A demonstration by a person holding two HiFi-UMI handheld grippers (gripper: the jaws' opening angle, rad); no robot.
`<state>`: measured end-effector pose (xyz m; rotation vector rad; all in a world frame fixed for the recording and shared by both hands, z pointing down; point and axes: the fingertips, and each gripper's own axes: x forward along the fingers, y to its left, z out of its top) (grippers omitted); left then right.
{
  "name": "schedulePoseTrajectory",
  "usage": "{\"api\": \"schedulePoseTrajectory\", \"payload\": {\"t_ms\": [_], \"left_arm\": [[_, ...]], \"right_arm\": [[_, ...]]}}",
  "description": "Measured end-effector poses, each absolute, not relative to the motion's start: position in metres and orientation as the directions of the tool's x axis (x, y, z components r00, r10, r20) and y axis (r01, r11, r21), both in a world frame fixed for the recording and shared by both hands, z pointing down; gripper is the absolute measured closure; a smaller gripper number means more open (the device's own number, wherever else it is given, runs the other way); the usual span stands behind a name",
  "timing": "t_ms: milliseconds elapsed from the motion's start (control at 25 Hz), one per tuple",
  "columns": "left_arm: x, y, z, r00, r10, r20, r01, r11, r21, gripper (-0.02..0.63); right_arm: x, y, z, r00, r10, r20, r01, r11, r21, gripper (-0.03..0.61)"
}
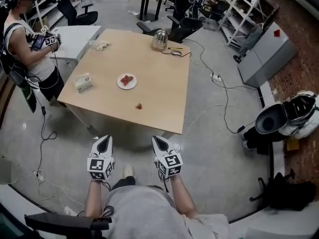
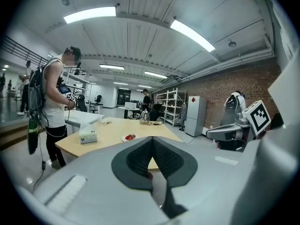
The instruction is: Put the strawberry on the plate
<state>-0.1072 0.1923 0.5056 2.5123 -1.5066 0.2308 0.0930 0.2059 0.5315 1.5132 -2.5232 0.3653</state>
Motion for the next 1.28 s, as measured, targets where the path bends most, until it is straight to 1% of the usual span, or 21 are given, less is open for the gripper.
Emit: {"api": "schedulePoseTrajectory", "payload": {"t_ms": [320,680,1000,1280], "left_arm": [[-0.127,0.150,0.513,0.517,-0.823,0.236,-0.855,-0.511,0.089,0.594],[-0.142,0.124,0.521,0.529,-0.816,0.233,-0.848,-0.520,0.102,0.594],[-0.153,0.112,0.521,0.505,-0.828,0.244,-0.863,-0.494,0.109,0.594],[-0.151,0.084,0.528,0.489,-0.832,0.261,-0.871,-0.480,0.103,0.594]], "right_arm": [[0.074,0.169,0.535,-0.409,-0.867,0.285,-0.913,0.393,-0.112,0.571],[0.066,0.146,0.539,-0.378,-0.877,0.298,-0.926,0.365,-0.099,0.571],[0.058,0.129,0.543,-0.394,-0.864,0.314,-0.919,0.381,-0.104,0.571],[0.062,0.093,0.559,-0.407,-0.851,0.331,-0.913,0.392,-0.115,0.571]]}}
